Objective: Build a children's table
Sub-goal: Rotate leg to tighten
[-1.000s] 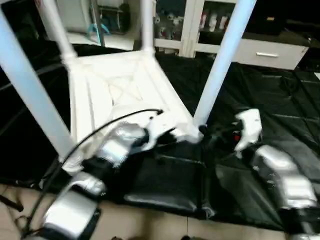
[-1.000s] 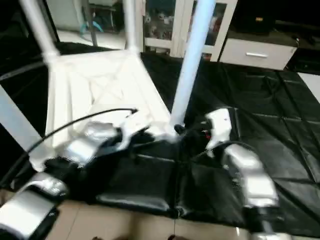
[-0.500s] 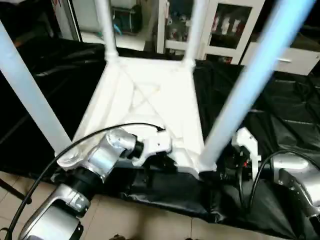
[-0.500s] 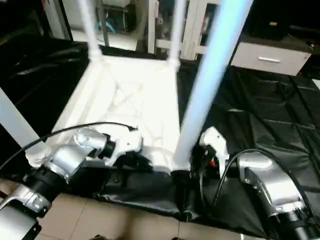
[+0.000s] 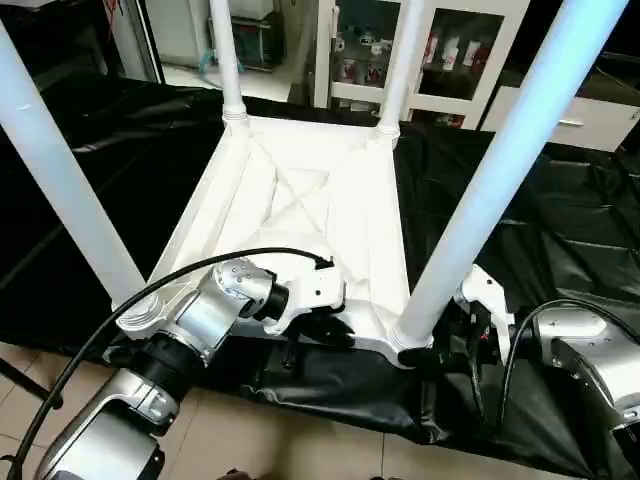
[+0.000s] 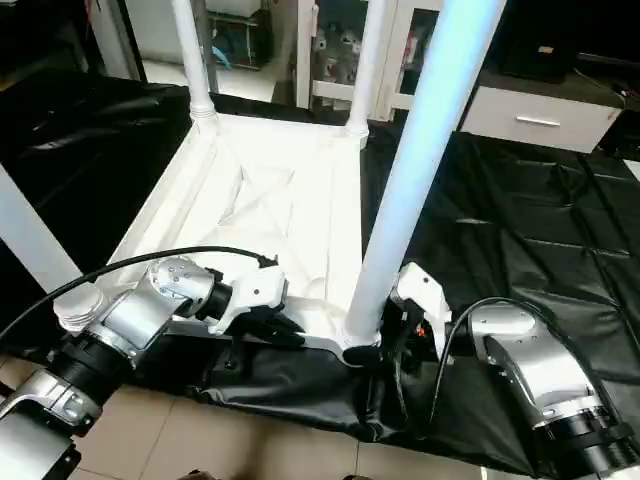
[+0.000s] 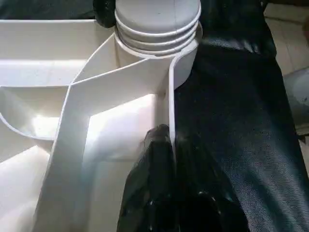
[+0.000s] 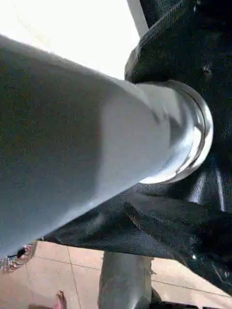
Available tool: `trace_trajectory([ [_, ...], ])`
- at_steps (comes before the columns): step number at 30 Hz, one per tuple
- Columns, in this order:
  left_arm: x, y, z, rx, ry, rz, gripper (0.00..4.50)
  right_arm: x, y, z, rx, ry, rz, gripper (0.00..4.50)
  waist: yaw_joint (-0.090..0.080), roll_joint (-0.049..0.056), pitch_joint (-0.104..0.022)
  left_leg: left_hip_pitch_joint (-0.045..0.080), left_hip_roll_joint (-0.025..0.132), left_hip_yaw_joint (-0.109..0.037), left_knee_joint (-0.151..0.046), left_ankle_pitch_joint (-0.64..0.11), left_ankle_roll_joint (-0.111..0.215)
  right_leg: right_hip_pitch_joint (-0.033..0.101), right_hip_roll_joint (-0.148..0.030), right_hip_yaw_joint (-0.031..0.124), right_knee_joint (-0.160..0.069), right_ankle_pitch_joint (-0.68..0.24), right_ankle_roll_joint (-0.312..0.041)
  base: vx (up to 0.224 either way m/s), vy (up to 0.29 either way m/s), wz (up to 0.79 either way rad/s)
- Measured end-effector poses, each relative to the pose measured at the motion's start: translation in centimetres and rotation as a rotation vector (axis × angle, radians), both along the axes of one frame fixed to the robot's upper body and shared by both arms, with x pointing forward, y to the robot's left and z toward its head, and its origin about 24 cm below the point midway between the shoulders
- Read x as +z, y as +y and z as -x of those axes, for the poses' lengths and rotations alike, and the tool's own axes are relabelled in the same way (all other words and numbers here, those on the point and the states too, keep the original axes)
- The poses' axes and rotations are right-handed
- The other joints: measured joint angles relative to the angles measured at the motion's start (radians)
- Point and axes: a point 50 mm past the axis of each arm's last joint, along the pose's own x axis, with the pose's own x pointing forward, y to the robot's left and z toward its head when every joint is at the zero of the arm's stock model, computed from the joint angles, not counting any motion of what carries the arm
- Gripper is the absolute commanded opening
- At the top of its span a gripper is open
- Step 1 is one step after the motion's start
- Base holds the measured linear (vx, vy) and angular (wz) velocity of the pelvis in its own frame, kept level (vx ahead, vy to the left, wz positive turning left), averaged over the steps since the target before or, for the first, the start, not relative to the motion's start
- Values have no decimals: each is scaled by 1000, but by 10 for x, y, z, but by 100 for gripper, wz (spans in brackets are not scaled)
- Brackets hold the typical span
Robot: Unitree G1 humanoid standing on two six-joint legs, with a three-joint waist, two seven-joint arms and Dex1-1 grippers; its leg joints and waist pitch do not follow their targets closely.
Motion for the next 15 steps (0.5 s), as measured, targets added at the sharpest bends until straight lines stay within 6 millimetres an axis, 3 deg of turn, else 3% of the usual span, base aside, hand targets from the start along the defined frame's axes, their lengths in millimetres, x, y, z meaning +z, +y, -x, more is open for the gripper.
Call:
trace_trajectory([
  [7, 0, 1, 0, 0, 1, -6, 0, -1, -1, -1, -1, 1, -1, 276, 0, -2, -1, 0, 0, 0, 0, 0, 0, 0, 0, 0, 0, 0, 0, 0, 0, 0],
  [15, -1, 6, -4, 62, -2, -24, 0, -12, 7, -6, -110, 4, -56, 268, -13, -9, -6, 3, 0, 0, 1, 0, 0, 2, 1, 1, 0, -2, 3, 0, 0, 0],
])
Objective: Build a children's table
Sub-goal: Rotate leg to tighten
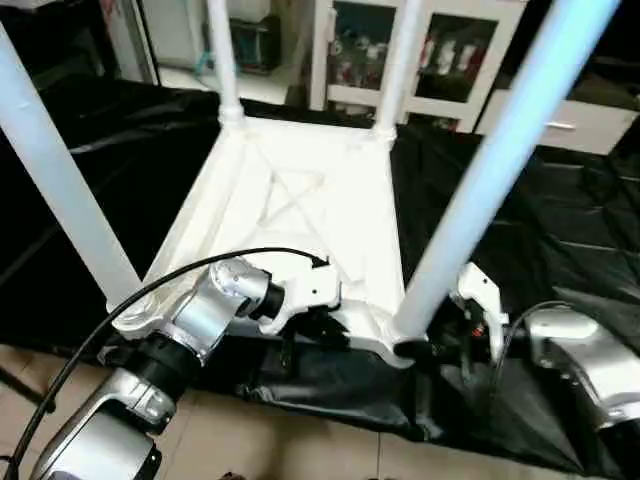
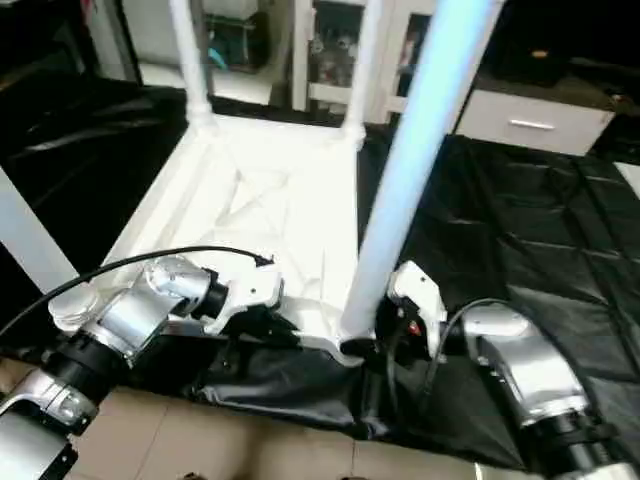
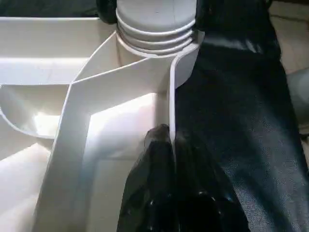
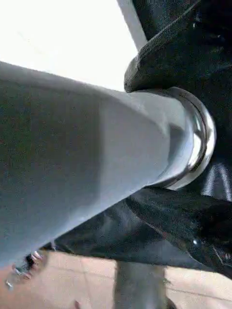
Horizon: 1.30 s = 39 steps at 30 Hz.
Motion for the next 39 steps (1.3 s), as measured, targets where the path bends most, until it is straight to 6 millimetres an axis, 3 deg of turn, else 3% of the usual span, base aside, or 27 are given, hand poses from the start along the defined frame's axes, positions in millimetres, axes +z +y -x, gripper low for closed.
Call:
trace_trajectory([
  [3, -4, -1, -5, 92, -1, 9, 0, -6, 5, -6, -122, -2, -16, 267, -19, 0, 0, 7, -1, 0, 0, 0, 0, 6, 0, 0, -2, -1, 1, 0, 0, 0],
  [6, -9, -20, -22, 328, -14, 17, 0, -15, 16, -29, -469, -25, -27, 266, -55, 3, 2, 12, -1, -11, 6, 0, 0, 16, 0, -11, -12, -2, 3, -62, 8, -7],
  [7, -9, -29, -25, 385, -12, 24, 0, -15, 20, -36, -561, -44, -18, 266, -71, 12, 5, 9, -2, -24, 6, 0, 0, 19, -2, -33, -29, -2, 4, -79, 44, -22],
  [9, -12, -40, -29, 481, -11, 30, 0, -17, 27, -46, -689, -61, -6, 266, -90, 29, 10, 6, 0, -51, 3, -1, -1, 39, -3, -69, -63, -3, 3, -69, 55, -22],
  [10, -13, -46, -31, 526, -21, 28, 0, -19, 30, -50, -753, -70, 6, 265, -97, 36, 16, 6, 3, -61, 0, -1, -1, 51, -3, -84, -65, -10, -1, -87, 32, -6],
  [11, -14, -50, -32, 554, -30, 26, 0, -20, 33, -52, -800, -76, 10, 265, -93, 35, 20, 11, 4, -56, -4, -1, -1, 52, -3, -80, -31, -33, -14, -87, 32, -6],
  [12, -15, -54, -33, 571, -37, 23, 0, -21, 34, -53, -838, -82, 15, 265, -88, 26, 21, 17, 4, -39, -5, -1, -1, 54, -4, -56, 15, -49, -29, -64, -45, 19],
  [13, -14, -54, -34, 584, -48, 25, 0, -20, 35, -55, -851, -91, 17, 265, -79, 7, 25, 35, -3, -19, -3, -1, -1, 43, -5, -26, 31, -48, -11, 33, -89, 23],
  [14, -15, -56, -34, 601, -55, 32, 0, -21, 40, -56, -870, -94, 13, 265, -70, 4, 27, 35, -6, -20, 12, -7, -7, 36, -6, -27, 32, -47, 1, 33, -89, 23],
  [15, -15, -59, -36, 628, -71, 39, 0, -20, 46, -61, -901, -110, 19, 265, -63, 12, 27, 36, -5, -28, 26, -24, -2, 29, -7, -35, 31, -47, 1, 0, 0, 0],
  [17, -11, -66, -42, 671, -99, 46, 0, -16, 55, -71, -983, -154, 28, 265, -64, 46, 21, 4, -3, -68, 25, -22, -9, 29, -10, -84, 11, -47, 1, 44, 24, -37],
  [18, -10, -68, -43, 679, -108, 49, 0, -15, 55, -73, -1002, -159, 18, 265, -70, 48, 20, -1, -1, -76, 20, -22, -9, 29, -7, -93, -4, -47, 1, 0, 0, 0],
  [19, -9, -69, -43, 677, -117, 52, 0, -15, 54, -74, -1004, -164, 7, 265, -71, 48, 20, -4, -1, -81, 13, -22, -9, 29, -3, -93, -16, -47, 0, 0, 0, 0],
  [22, -8, -70, -43, 666, -128, 58, 0, -15, 49, -72, -984, -167, -28, 265, -70, 44, 22, -5, -4, -62, 8, -22, -7, 29, -6, -76, -24, -21, -23, 0, 0, 0],
  [23, -8, -72, -42, 654, -132, 58, 0, -15, 44, -70, -970, -168, -37, 321, -68, 44, 22, -5, -3, -58, 8, -22, -7, 29, -7, -73, -24, -21, -23, 0, 0, 0],
  [25, -8, -72, -42, 642, -142, 57, 0, -15, 37, -65, -924, -170, -57, 335, -66, 43, 22, -3, -3, -52, 7, -18, -2, 29, -5, -62, -22, -21, -23, 0, 0, 0],
  [27, -6, -56, -50, 684, -190, 44, 0, -14, 49, -57, -808, -170, -102, 345, -77, 34, 25, 0, -3, -47, 8, -18, -2, 24, -3, -56, -17, -15, -22, 0, 0, 0],
  [28, -3, -49, -53, 706, -210, 39, 0, -15, 57, -53, -750, -163, -117, 369, -79, 32, 26, -2, -3, -52, 8, -14, -7, 19, -3, -59, -17, -12, -22, 22, 4, -28],
  [30, -1, -46, -55, 706, -227, 36, 0, -14, 63, -47, -679, -167, -134, 381, -71, 26, 25, -6, -3, -53, 8, -7, -12, 12, -3, -59, -17, 2, -17, 11, 2, -14],
  [34, 1, -37, -53, 631, -228, 40, 0, 13, 23, -39, -594, -265, -133, 419, -41, 20, 24, 1, 0, -33, 1, -6, -11, 13, -3, -45, -12, 11, -20, 48, -13, 9],
  [39, 1, -15, -44, 504, -176, 29, 0, 30, -8, -26, -430, -273, -92, 445, -21, 10, 20, 10, 0, -28, -5, -5, -4, 13, -3, -38, -3, -2, -13, 0, 0, 0],
])
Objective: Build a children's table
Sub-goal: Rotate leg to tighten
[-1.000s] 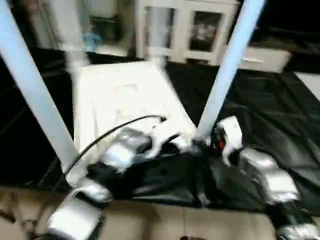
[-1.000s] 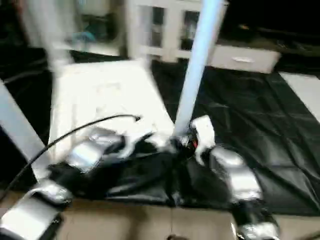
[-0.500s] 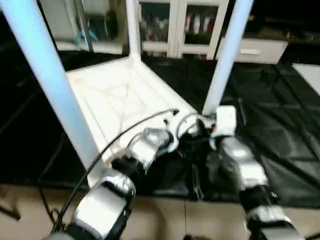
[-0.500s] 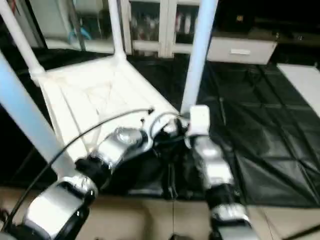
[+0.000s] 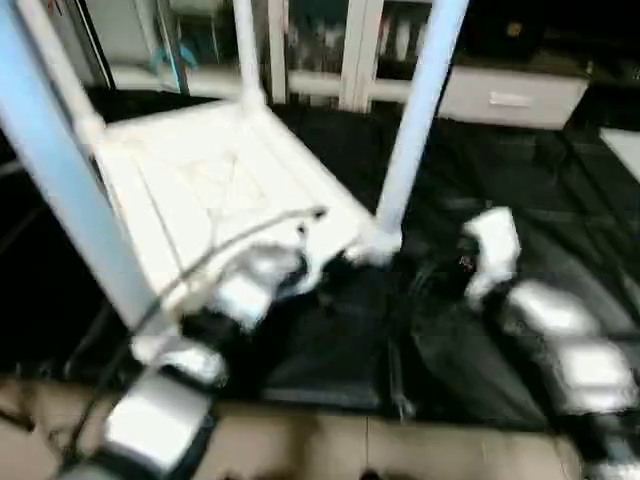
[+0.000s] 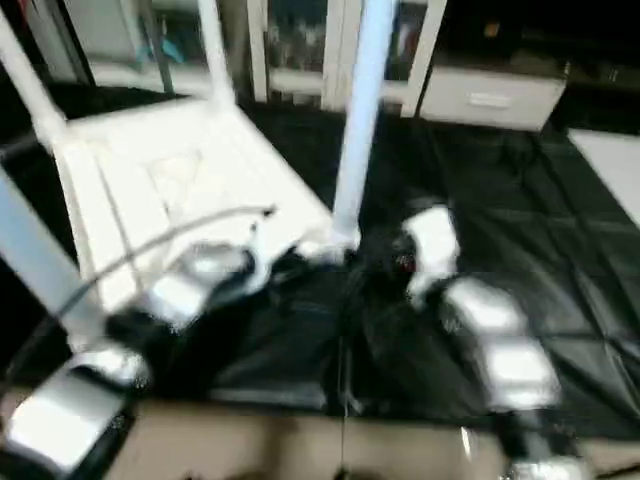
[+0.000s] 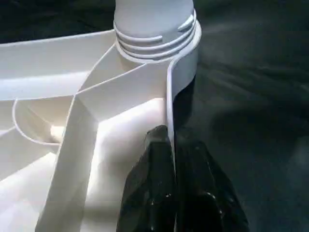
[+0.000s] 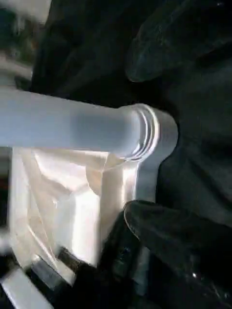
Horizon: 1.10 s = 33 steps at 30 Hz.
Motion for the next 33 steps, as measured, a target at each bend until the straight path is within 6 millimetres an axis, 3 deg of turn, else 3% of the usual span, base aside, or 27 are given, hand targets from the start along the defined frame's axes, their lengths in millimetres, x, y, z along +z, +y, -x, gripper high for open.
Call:
trace_trajectory([
  [3, 1, 14, 9, -128, 31, -20, 0, 2, -13, 16, 166, 64, 75, 445, 14, -1, 0, 3, 0, 1, -2, -1, 0, 1, 1, 3, 2, -4, 1, 0, 0, 0],
  [9, 2, 34, 32, -338, 113, -15, 0, 6, -27, 31, 312, 166, 134, 445, 26, -23, -4, 4, 0, 4, -2, -4, -6, 1, 1, 9, 3, -6, 3, 0, 0, 0],
  [13, 2, 24, 41, -420, 135, -17, 0, -1, -13, 33, 405, 198, 114, 445, 36, -27, -5, 5, 0, 13, 0, -3, -6, 2, 1, 21, 4, -7, 5, 0, 0, 0],
  [17, 1, 19, 47, -466, 154, -15, 0, -11, 0, 32, 481, 241, 103, 445, 38, -28, -5, 4, 0, 25, 0, -3, -5, 1, 1, 36, 4, -7, 5, 0, 0, 0],
  [21, 1, 18, 47, -475, 157, -18, 0, -14, 3, 26, 497, 252, 107, 445, 34, -28, -5, 3, -1, 28, 3, -2, -4, 2, 1, 40, 4, -7, 5, 0, 0, 0],
  [33, 2, 17, 47, -488, 164, -21, 0, -22, 12, 16, 535, 251, 83, 340, 38, -28, -5, 2, 0, 28, 3, -2, -4, 2, 1, 39, 6, -8, 7, 0, 0, 0],
])
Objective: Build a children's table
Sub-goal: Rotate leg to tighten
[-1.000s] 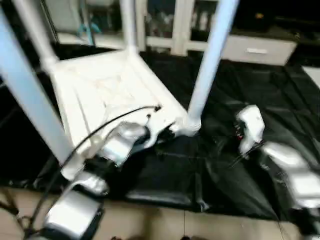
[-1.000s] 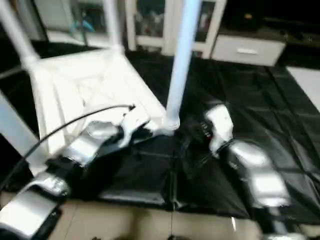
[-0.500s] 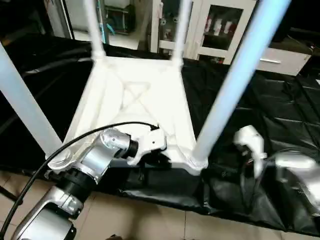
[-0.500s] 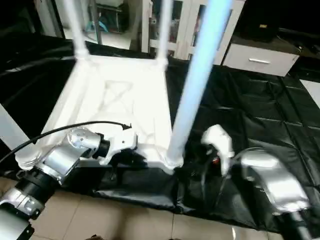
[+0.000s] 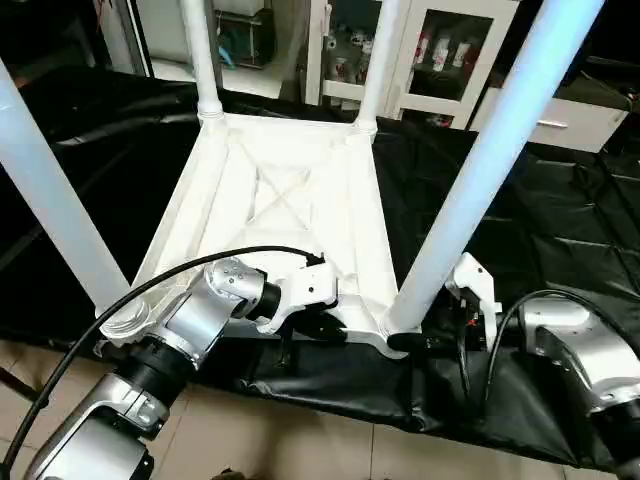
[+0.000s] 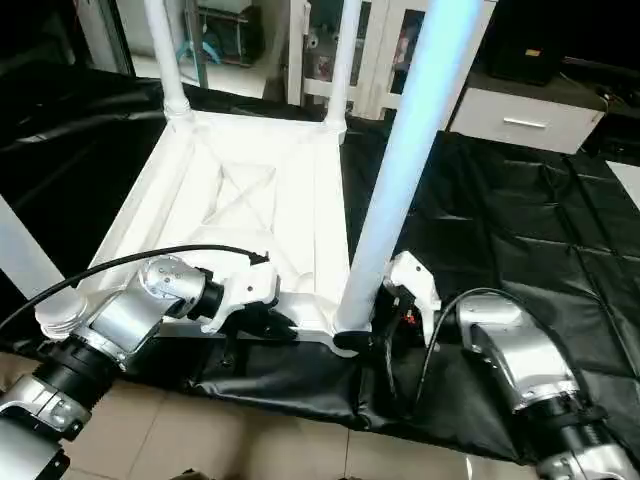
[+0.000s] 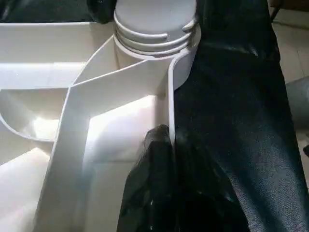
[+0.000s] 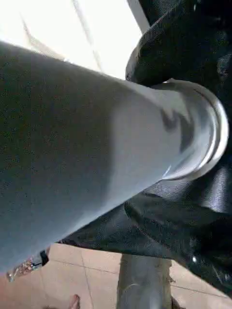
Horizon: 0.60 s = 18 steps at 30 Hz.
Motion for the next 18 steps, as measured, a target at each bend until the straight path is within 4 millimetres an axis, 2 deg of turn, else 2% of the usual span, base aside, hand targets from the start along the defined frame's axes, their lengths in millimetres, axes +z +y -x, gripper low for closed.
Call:
trace_trajectory([
  [9, 0, 1, 1, -9, 8, -3, 0, 0, -1, -1, 6, -3, -3, 255, 2, 0, 0, 0, 0, 0, 0, 0, 0, 0, 0, 0, 0, 0, 0, 0, 0, 0],
  [18, -1, 3, 0, -8, 14, -11, 0, 0, -3, -1, 25, -16, 3, 234, 6, 1, -1, 1, 0, 0, 0, 0, 0, 2, 0, 0, 0, 0, 0, 0, 0, 0],
])
